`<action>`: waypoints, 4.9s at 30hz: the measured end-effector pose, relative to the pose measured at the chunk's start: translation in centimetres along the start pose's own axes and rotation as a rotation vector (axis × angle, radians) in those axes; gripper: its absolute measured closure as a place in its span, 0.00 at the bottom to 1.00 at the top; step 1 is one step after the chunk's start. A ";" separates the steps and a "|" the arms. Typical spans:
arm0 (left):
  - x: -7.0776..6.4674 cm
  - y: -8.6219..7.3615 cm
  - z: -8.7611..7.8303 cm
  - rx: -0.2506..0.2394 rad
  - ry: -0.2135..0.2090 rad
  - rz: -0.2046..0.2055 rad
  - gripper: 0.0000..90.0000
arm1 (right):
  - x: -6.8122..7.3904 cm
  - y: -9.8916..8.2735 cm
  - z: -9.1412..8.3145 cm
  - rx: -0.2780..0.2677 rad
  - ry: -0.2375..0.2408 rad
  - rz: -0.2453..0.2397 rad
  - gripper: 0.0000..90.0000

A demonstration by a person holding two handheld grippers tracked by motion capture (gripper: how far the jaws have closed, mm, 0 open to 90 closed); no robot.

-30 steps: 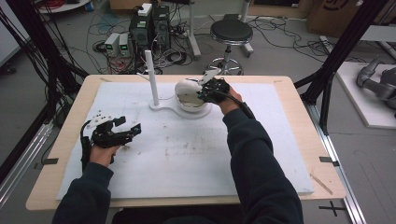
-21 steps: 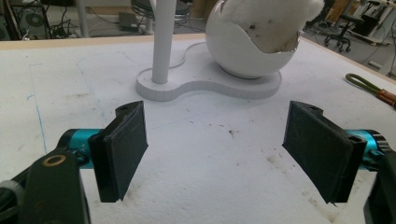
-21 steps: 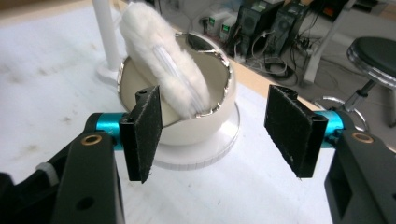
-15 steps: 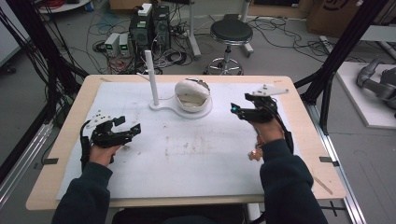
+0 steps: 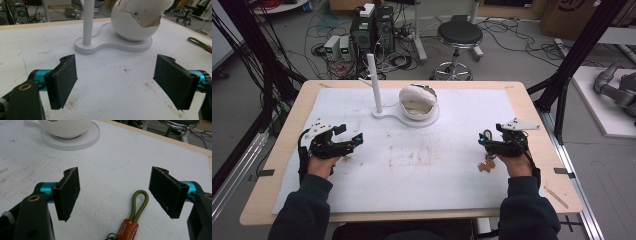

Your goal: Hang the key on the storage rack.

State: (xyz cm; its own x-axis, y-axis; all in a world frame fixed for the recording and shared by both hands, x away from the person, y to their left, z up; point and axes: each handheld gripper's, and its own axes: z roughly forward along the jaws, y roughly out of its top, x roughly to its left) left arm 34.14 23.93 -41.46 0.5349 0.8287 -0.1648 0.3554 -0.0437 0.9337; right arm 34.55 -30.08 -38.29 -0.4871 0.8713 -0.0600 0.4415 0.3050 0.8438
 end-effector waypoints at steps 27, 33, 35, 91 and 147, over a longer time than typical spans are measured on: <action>0.0 0.0 0.0 0.008 0.024 0.003 0.22 | -1.8 -3.7 0.5 0.109 0.001 0.116 0.56; -0.1 -0.1 0.2 0.014 0.021 0.000 0.22 | -1.9 -4.2 1.2 0.162 -0.041 0.141 0.54; -0.1 -0.1 0.2 0.013 0.022 0.002 0.22 | -2.0 -4.3 1.5 0.176 -0.045 0.151 0.54; 0.1 -0.1 0.0 0.023 0.032 0.001 0.24 | 7.4 6.1 4.2 -0.145 0.360 0.024 0.88; 0.2 -0.2 0.0 0.023 0.023 -0.014 0.24 | 17.4 17.8 17.4 -0.027 0.368 -0.076 0.86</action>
State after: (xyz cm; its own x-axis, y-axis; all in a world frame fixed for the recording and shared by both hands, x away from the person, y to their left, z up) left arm 34.20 24.08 -41.65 0.5124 0.8416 -0.1705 0.3807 -0.0447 0.9236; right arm 47.05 -2.79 -33.56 -0.7584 0.6483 0.0683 0.3760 0.3494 0.8582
